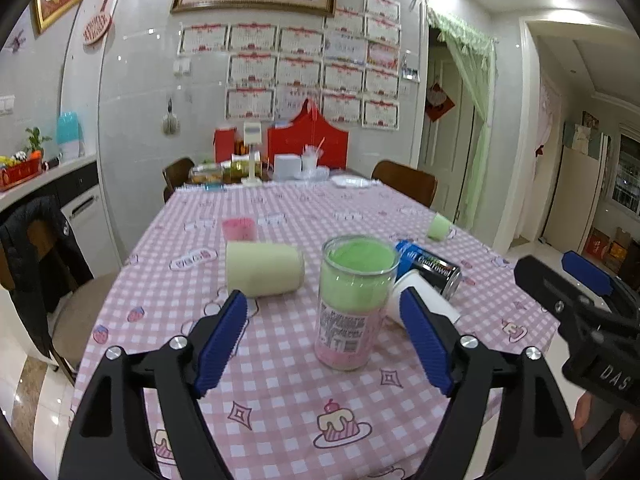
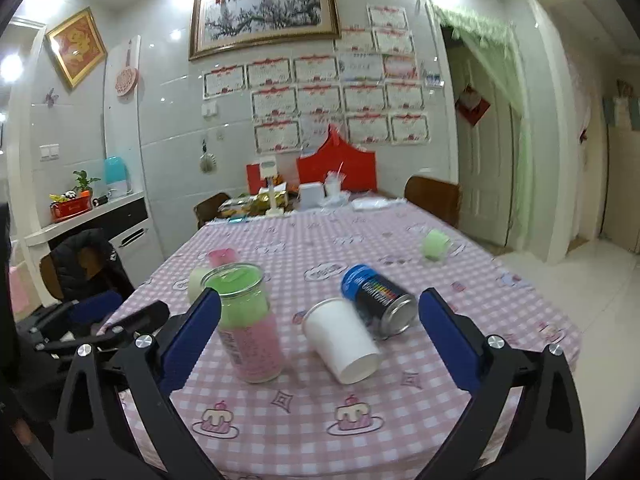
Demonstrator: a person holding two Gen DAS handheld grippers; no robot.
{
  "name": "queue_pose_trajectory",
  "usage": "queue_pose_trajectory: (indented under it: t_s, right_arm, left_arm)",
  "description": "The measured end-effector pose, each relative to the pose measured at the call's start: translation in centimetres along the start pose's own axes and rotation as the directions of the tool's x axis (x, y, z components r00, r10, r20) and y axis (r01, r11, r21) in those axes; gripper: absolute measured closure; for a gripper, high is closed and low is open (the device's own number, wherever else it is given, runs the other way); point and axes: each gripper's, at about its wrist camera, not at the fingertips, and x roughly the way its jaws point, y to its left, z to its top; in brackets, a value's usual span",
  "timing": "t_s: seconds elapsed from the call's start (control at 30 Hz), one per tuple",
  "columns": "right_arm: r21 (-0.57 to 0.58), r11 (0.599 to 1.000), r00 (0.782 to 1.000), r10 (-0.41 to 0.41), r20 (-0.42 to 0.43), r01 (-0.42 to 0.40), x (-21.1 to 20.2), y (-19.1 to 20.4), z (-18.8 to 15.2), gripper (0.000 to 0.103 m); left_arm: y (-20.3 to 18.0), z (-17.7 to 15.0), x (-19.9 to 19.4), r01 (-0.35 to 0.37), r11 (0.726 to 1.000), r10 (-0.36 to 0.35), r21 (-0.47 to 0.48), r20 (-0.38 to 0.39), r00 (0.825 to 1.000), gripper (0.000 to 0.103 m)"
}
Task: Flip cup upside down
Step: 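Withdraw the right gripper from the upright can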
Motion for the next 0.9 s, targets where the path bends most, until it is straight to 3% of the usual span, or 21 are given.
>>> queue_pose_trajectory:
  t_s: [0.33, 0.9]
  right_arm:
    - [-0.042, 0.998, 0.997, -0.054, 0.061, 0.057, -0.7, -0.6, -0.7, 0.007]
    - [-0.046, 0.995, 0.993, -0.080, 0.087, 0.084, -0.8, -0.9, -1.3, 0.007]
  left_arm:
    - [-2.0, 0.4, -2.2, -0.051, 0.998, 0.045, 0.047, 0.114, 0.992, 0.024]
    - [-3.3, 0.3, -2.4, -0.067, 0.994, 0.051, 0.084, 0.180, 0.982, 0.024]
